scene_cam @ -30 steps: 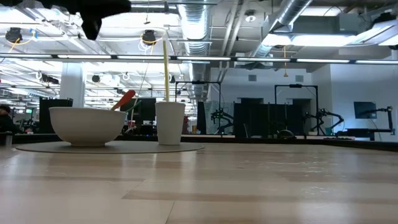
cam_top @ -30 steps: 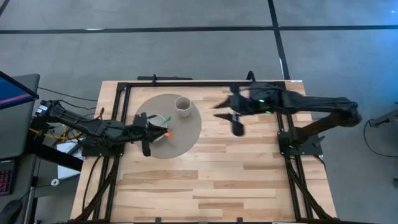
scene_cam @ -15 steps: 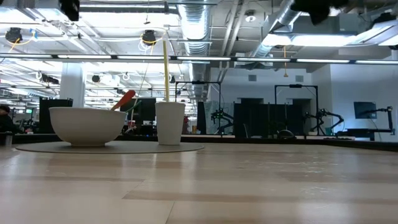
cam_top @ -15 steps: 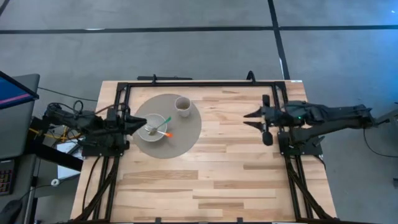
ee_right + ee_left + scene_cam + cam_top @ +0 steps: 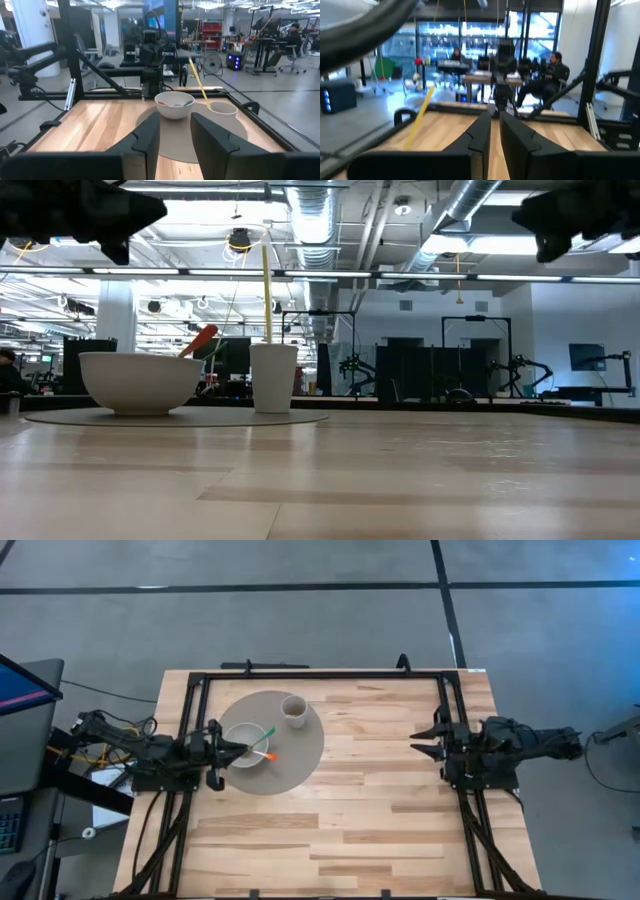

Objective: Pick & Place Utensil
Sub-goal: Return to Home Position

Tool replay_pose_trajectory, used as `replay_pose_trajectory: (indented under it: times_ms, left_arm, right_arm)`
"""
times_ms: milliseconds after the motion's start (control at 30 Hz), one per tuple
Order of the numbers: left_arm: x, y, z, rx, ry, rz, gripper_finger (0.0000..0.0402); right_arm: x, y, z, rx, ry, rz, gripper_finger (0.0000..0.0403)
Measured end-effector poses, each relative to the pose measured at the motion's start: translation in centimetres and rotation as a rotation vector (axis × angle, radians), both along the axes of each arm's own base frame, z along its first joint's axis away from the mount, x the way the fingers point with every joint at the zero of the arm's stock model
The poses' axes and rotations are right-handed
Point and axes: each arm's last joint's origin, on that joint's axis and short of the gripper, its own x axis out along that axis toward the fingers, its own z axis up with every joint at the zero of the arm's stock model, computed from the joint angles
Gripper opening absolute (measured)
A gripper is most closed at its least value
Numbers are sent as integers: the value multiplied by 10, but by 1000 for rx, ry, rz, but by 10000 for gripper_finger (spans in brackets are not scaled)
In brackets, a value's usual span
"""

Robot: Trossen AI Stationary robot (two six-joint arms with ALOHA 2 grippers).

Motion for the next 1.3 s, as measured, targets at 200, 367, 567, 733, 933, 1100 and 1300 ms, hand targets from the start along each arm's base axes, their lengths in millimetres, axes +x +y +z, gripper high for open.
replay_pose_trajectory:
  times_ms: [200, 367, 567, 733, 933, 1100, 1300]
  left_arm:
    - [-1, 1, 1, 34, -59, 13, 42]
    - [-1, 1, -1, 36, -55, 13, 42]
    - [-1, 0, -19, 2, -24, 4, 42]
    - [0, 0, -19, -11, -28, -14, 42]
    - [-1, 0, -19, -12, -32, -22, 42]
    - [-1, 0, -18, -16, -39, -21, 42]
    - [0, 0, -18, -19, -39, -21, 42]
  right_arm:
    - [-2, 0, -25, 33, -46, 2, 102]
    - [3, 0, -38, 56, 15, 2, 102]
    - [8, 1, -59, 61, 30, -2, 102]
    - [10, 0, -65, 63, 20, -12, 102]
    - [12, 0, -67, 65, -1, -14, 102]
    - [12, 0, -67, 64, 1, -14, 102]
    - [12, 0, -67, 64, 2, -14, 102]
